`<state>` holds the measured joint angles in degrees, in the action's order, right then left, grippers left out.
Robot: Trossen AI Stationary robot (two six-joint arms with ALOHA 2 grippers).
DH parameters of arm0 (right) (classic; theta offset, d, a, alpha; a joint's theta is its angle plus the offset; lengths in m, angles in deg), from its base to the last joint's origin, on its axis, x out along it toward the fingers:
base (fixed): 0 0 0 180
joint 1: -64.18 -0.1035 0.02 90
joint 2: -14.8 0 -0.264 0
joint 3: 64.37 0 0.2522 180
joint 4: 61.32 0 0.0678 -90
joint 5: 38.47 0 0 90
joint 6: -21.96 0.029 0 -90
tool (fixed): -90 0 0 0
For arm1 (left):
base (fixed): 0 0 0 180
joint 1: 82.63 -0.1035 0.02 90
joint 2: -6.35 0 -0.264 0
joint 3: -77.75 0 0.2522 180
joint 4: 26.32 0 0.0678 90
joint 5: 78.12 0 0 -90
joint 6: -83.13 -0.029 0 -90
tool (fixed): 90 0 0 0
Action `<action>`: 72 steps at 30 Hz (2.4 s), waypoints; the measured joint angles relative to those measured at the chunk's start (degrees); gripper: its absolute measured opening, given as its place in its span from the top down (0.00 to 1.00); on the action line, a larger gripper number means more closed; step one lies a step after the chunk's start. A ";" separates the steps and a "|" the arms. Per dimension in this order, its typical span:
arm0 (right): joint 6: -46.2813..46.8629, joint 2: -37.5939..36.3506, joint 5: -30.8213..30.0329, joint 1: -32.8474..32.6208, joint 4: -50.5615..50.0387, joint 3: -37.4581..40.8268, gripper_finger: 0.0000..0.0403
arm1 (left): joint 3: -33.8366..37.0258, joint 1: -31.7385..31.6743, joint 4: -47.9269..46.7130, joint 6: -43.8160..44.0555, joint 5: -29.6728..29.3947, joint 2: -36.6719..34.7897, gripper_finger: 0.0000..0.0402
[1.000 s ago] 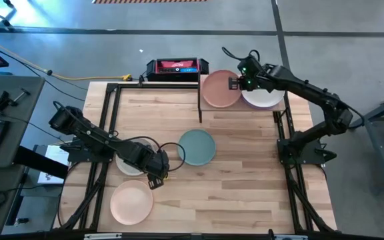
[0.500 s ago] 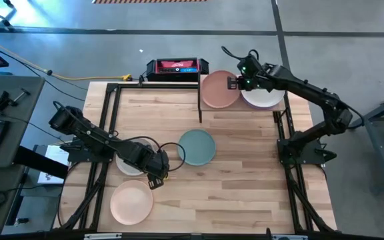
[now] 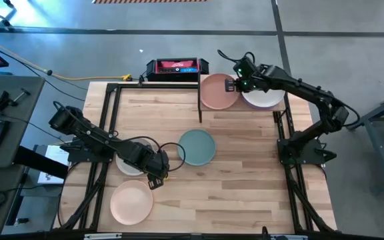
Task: Place and stack plates onto a shelf
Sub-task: Put the brown plate on the shelf
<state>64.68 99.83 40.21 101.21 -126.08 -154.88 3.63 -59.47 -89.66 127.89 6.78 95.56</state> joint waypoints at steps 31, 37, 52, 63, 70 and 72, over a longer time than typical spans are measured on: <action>-2.61 0.04 3.59 1.64 -0.17 0.00 1.00 | 0.00 0.00 -0.17 -2.90 -0.52 0.00 0.67; -7.15 0.04 3.55 1.46 -0.15 0.00 1.00 | 0.00 0.00 -0.15 -1.98 -0.56 0.00 0.67; -8.73 0.04 8.07 1.60 0.23 0.00 1.00 | 0.00 -1.89 -0.11 5.67 -3.20 0.00 0.67; -8.79 0.04 6.26 1.69 0.28 0.00 0.86 | 0.00 -5.20 -0.29 10.13 -3.19 0.00 0.67; -9.63 -0.19 9.96 2.01 2.84 0.00 0.82 | 0.00 -7.37 -0.80 7.76 -2.76 0.00 0.67; -9.58 -0.39 13.46 1.79 4.31 -0.05 0.82 | 0.00 -7.91 -1.04 7.14 -2.68 0.00 0.67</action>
<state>55.10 99.44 53.67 103.00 -121.77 -154.93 3.63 -67.38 -90.70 135.04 4.10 95.56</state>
